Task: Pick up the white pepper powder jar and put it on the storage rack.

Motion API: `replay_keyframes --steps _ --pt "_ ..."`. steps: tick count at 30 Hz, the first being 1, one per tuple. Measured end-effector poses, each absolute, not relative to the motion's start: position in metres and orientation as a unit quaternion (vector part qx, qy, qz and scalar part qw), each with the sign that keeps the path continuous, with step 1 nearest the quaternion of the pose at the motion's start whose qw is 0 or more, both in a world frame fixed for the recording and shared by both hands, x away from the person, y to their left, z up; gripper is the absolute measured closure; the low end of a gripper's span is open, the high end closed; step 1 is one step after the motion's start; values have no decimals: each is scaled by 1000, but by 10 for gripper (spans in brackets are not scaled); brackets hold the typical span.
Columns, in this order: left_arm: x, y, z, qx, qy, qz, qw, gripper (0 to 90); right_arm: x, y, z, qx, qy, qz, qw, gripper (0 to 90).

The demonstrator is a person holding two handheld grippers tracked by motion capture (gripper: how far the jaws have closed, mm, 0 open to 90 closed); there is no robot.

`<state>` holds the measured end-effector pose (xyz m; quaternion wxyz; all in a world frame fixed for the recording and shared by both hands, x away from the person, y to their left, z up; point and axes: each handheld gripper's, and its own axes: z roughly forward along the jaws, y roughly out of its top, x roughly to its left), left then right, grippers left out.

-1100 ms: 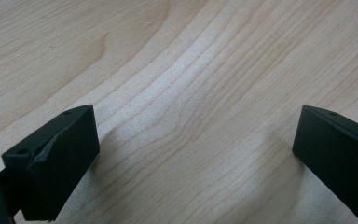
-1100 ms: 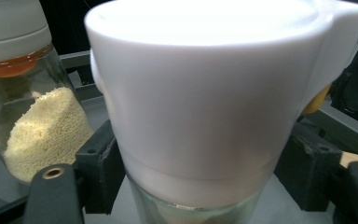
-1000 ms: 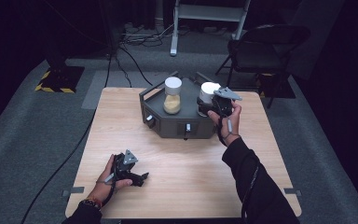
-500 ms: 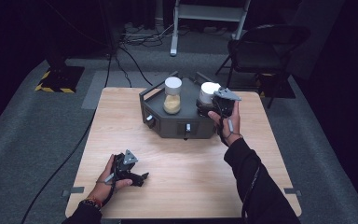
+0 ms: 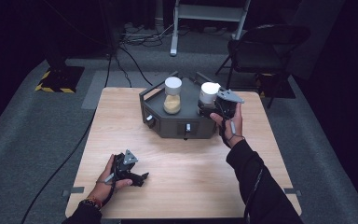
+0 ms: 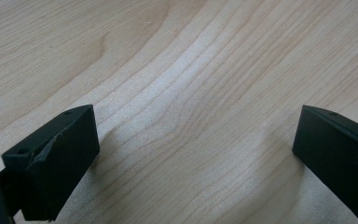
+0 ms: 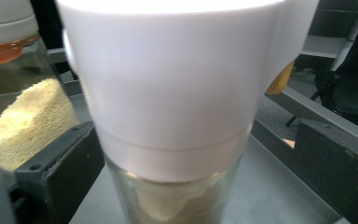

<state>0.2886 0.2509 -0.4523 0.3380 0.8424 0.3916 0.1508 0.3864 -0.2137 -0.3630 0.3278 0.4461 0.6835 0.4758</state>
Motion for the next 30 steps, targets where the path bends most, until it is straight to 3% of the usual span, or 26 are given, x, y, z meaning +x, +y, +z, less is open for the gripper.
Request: replay_keyframes --steps 15,30 --pt "289 251 -452 842 392 151 338 0 359 -227 -357 413 693 468 361 20" --pt "289 251 -452 842 392 151 338 0 320 -249 -364 371 716 466 364 20"
